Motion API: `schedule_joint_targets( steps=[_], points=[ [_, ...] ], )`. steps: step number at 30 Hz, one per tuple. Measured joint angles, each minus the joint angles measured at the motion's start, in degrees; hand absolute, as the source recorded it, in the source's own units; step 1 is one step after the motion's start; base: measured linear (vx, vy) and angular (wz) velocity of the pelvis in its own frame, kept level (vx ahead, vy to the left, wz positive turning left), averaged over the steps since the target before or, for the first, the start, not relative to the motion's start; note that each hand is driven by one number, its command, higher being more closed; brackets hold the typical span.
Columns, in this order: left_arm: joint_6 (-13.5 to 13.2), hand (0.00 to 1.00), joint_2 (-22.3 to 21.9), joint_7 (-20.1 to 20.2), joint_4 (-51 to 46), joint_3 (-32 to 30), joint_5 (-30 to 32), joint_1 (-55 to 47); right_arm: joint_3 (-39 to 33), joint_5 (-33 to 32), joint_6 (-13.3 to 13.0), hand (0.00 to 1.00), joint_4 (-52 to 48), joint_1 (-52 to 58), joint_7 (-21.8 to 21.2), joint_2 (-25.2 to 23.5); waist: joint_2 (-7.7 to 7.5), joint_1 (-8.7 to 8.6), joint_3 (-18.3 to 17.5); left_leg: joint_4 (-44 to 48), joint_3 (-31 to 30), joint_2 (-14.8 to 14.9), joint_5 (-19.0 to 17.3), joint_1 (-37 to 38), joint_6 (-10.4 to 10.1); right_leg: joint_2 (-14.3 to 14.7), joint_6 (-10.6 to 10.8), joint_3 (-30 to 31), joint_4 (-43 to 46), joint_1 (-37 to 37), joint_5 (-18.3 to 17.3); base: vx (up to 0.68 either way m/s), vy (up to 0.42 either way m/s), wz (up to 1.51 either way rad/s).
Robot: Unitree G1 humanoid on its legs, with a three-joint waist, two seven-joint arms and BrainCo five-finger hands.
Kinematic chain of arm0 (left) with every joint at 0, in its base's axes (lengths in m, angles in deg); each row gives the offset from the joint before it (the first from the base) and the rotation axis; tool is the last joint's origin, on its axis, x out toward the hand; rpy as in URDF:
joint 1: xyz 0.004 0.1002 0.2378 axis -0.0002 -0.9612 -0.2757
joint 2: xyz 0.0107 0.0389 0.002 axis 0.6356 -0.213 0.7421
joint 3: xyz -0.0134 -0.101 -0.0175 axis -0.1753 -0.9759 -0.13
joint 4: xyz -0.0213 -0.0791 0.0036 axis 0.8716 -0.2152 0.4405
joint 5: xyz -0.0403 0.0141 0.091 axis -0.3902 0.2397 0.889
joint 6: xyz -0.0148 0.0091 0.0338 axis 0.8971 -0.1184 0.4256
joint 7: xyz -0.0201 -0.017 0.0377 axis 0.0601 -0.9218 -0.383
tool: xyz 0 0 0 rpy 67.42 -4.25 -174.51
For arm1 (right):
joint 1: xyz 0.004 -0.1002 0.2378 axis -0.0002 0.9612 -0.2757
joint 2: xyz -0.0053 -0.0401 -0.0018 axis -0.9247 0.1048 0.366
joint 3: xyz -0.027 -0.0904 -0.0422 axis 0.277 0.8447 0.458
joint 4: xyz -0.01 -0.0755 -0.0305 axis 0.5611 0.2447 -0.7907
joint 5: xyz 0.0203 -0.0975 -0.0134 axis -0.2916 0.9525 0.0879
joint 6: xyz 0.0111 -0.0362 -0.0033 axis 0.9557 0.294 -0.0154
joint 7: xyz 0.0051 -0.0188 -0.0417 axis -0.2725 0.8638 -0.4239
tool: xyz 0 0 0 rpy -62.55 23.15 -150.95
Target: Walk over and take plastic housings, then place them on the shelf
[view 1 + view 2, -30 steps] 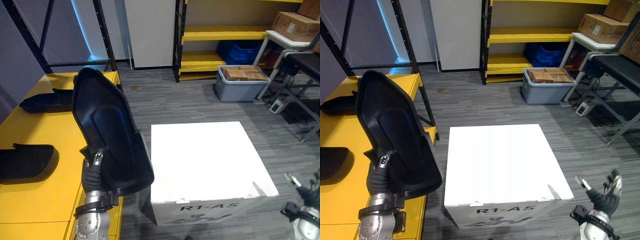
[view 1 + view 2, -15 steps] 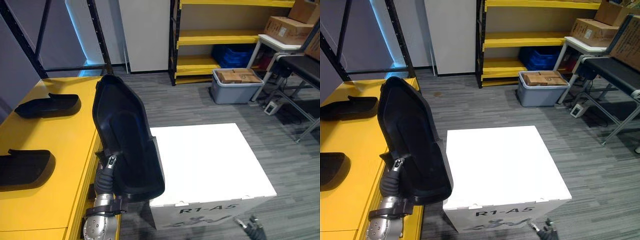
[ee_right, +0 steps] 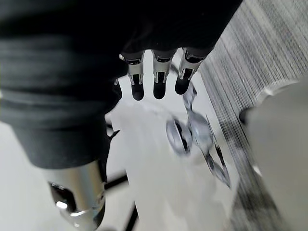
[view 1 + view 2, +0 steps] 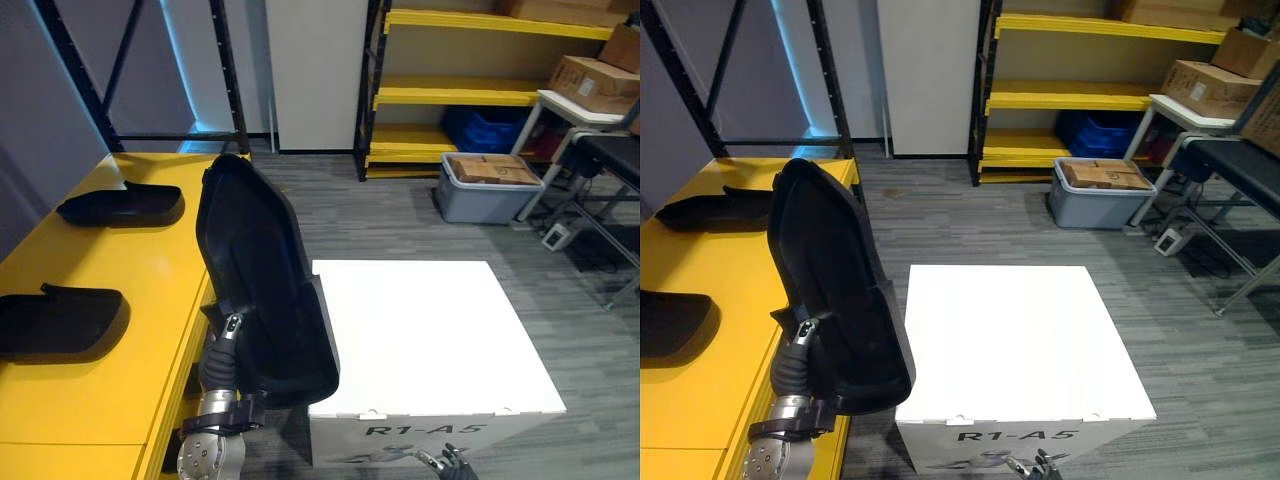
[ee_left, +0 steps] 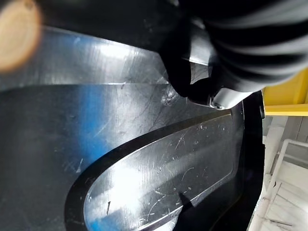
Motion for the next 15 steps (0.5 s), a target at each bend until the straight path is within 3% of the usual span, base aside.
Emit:
schedule_joint_targets(
  steps=[1,3,7,8,9,10,11,12,13,14,15],
  points=[
    [0.0,1.00,0.7,-0.6,0.1,0.5,0.0,1.8,0.7,-0.1,0.0,0.00,0.5,-0.1,0.2,-0.2,-1.30,-0.13,0.3,0.7,-3.1,-1.0,0.3,-1.1,0.0,-1.0,0.5,3.8,2.4,-0.4,-2.7,0.04,-0.003,1.22],
    [-0.1,1.00,1.0,-1.6,0.1,0.7,0.0,3.1,1.1,-0.1,0.1,0.00,2.4,-0.7,0.9,0.1,-2.78,0.65,0.4,1.8,-7.0,-2.4,0.6,-3.2,-0.4,-2.4,0.9,3.3,2.8,0.0,-5.7,0.04,-0.079,1.11],
    [-0.1,1.00,-0.4,-2.8,0.0,1.3,-0.1,3.3,2.3,-0.1,0.4,0.00,2.6,-1.1,2.4,2.1,-1.47,1.91,2.2,4.3,-14.2,-2.5,3.0,-9.2,-3.0,-3.3,0.4,-7.0,1.2,0.9,-5.7,-0.03,-0.136,1.34],
    [-0.1,1.00,-0.9,-3.5,-0.1,1.2,-0.2,3.4,2.3,-0.1,0.5,0.00,2.8,-1.6,2.6,2.3,-1.30,2.08,2.8,4.0,-12.6,-2.4,4.9,-10.9,-5.1,-3.9,-0.3,-9.5,1.1,0.9,-5.5,-0.10,-0.099,1.18],
    [-0.1,1.00,-1.0,-3.7,-0.1,1.3,-0.2,3.6,2.3,0.0,0.7,0.00,2.8,-1.8,2.8,2.3,-1.39,1.90,3.1,2.7,-9.9,-2.4,6.9,-11.6,-5.8,-4.4,-0.8,-11.0,0.8,0.8,-5.2,-0.11,-0.057,0.85],
    [-0.1,1.00,-1.0,-3.7,-0.2,1.4,-0.2,3.8,2.3,0.0,0.8,0.00,2.7,-1.8,2.9,2.1,-1.44,1.83,3.2,3.4,-6.0,-1.7,5.7,-11.8,-4.5,-4.8,-1.2,-12.2,0.5,0.8,-4.9,-0.08,-0.006,0.79],
    [-0.1,1.00,-1.1,-3.7,-0.3,2.6,-0.4,4.4,2.5,-0.1,1.1,0.00,2.4,-1.7,3.1,2.3,-1.11,1.45,3.2,11.1,3.1,1.7,1.9,-13.7,-1.4,-4.8,-1.3,-14.5,0.6,1.0,-4.9,-0.05,0.017,0.80],
    [-0.1,1.00,-1.1,-3.6,-0.2,4.7,-0.8,5.7,3.1,-0.1,1.3,0.00,1.9,-1.7,3.7,2.5,-0.80,1.05,3.4,17.8,8.4,5.0,0.0,-14.1,0.0,-5.2,-1.3,-16.4,1.2,1.8,-4.9,-0.04,0.060,0.83],
    [-0.1,1.00,-1.0,-3.6,-0.1,5.8,-0.8,6.6,3.4,-0.1,1.3,0.00,1.8,-1.7,3.9,2.7,-0.26,0.71,3.1,20.1,10.0,6.5,0.1,-14.1,0.4,-5.3,-1.3,-17.6,1.4,2.2,-4.9,-0.06,0.093,0.98],
    [-0.1,1.00,-1.0,-3.4,0.6,8.5,-0.9,9.2,4.0,-0.1,1.3,0.00,2.0,-2.6,3.9,3.5,0.89,-0.09,3.0,20.4,11.2,6.3,1.0,-15.5,0.5,-5.0,-1.2,-20.2,2.3,2.4,-5.1,-0.12,0.111,1.38],
    [-0.3,1.00,0.3,-3.3,1.3,10.8,-1.4,12.2,4.9,0.0,1.1,0.00,2.7,-3.2,3.9,3.6,0.25,-1.83,2.3,11.7,8.2,2.6,2.9,-14.1,0.1,-4.9,-2.0,-20.9,-1.0,2.9,-5.7,-0.14,0.105,1.66]
  ],
)
